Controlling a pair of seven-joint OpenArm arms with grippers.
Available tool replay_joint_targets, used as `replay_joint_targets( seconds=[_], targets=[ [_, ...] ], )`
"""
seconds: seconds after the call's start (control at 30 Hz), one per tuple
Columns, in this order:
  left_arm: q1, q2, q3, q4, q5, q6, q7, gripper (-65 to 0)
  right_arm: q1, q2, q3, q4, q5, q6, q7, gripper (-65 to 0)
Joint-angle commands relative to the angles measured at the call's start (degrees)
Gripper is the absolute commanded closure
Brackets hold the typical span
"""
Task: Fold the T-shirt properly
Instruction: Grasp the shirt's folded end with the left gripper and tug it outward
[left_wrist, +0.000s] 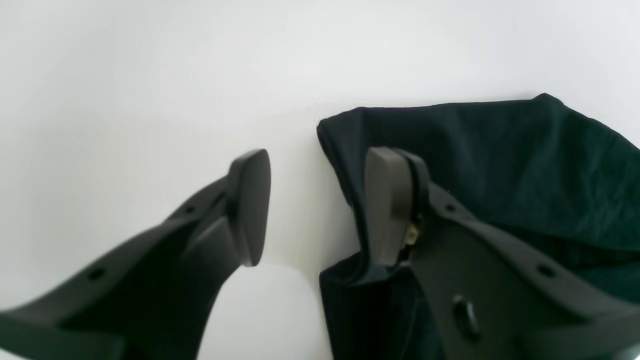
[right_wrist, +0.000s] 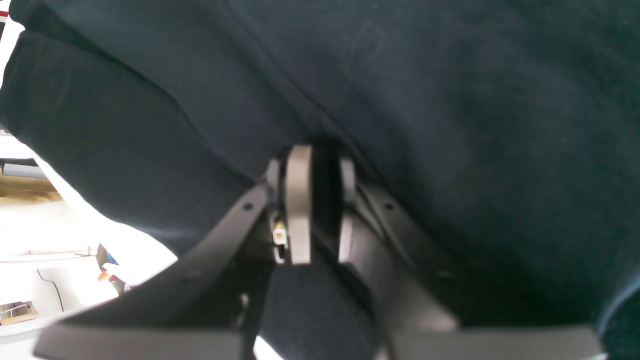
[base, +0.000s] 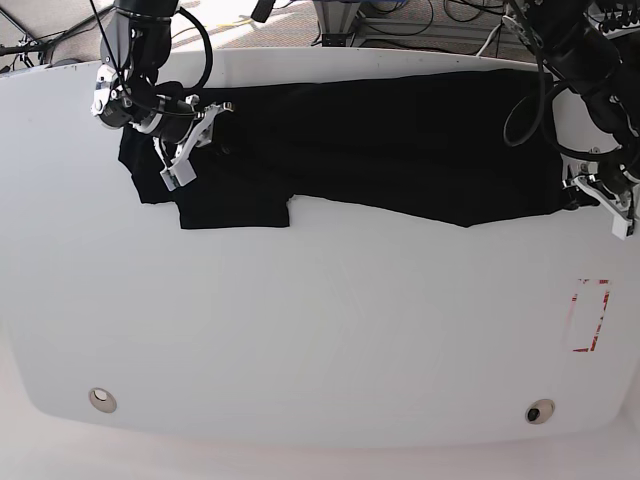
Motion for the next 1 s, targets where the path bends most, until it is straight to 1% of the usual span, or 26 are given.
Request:
replay_joint_targets(
  seconds=[0.0, 0.33, 0.53, 0.67, 0.8, 0.97],
  targets=[
    [-0.91, -1.19, -0.09, -0.10, -0.83, -0.08, -0.99, -28.7, -0.72, 0.61, -0.03, -0.31, -6.28, -1.43, -4.10, -8.1],
    [-2.67, -1.01, 0.70, -5.03, -1.09, -0.08, -1.34, -28.7, -0.45, 0.61, -0.03, -0.31, -6.28, -1.43, -4.10, -8.1],
    [-2.49, -0.93, 3.51, -5.29, -0.83, -0.08, -5.04, -28.9, -0.63, 0.61, 0.06, -0.31, -6.02, -1.43, -4.10, -8.1],
    [-2.67, -0.93, 5.09, -7.93, -1.01, -0.08, -5.56, -28.7, -0.63, 0.61, 0.06, -0.31, -6.10, -1.43, -4.10, -8.1],
    [-2.67, -0.93, 5.44, -10.92, -0.92, -0.08, -7.41, -28.7, -0.72, 0.61, 0.06, -0.31, -6.02, -1.43, -4.10, -8.1],
    [-2.67, -0.93, 5.44, -13.20, -0.92, -0.08, -7.67, -28.7, -0.63, 0.61, 0.15, -0.31, -6.02, -1.43, -4.10, -8.1]
  ],
)
